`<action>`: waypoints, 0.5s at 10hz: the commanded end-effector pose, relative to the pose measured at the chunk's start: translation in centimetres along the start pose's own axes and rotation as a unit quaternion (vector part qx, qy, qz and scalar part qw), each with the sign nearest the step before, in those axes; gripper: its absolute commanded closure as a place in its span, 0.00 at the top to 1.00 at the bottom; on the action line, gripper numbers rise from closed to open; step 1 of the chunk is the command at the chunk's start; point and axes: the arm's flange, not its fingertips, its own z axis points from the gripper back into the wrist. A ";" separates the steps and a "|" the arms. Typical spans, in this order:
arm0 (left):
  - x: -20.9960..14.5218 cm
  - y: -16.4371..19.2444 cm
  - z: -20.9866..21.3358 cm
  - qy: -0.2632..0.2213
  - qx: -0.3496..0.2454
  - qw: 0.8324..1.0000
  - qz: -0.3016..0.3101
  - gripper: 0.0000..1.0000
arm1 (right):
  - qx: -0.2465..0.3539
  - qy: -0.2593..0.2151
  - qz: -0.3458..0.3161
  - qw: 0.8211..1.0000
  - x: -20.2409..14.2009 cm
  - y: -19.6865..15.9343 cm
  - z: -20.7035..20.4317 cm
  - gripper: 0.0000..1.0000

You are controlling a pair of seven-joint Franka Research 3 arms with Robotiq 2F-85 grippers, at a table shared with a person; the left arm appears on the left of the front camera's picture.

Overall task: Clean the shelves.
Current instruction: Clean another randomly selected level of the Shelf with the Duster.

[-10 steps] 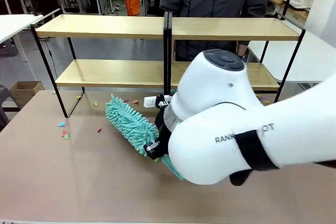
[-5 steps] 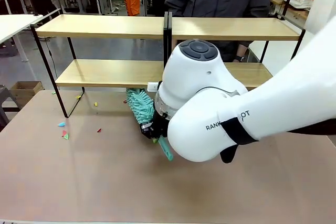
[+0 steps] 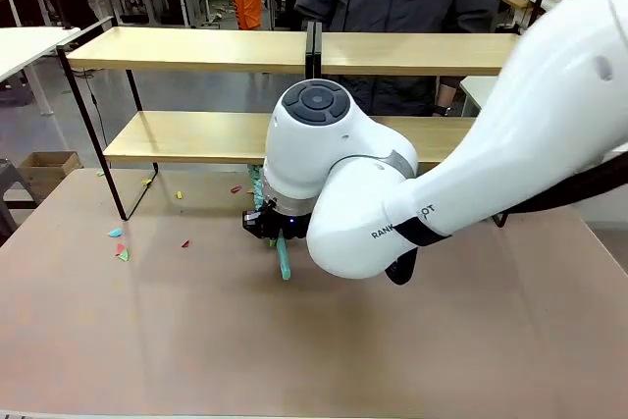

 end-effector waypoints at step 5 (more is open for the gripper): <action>-0.1 0.0 -0.1 -0.001 -0.003 1.000 -0.001 1.00 | -0.006 0.021 -0.003 1.000 2.2 2.9 -4.8 0.12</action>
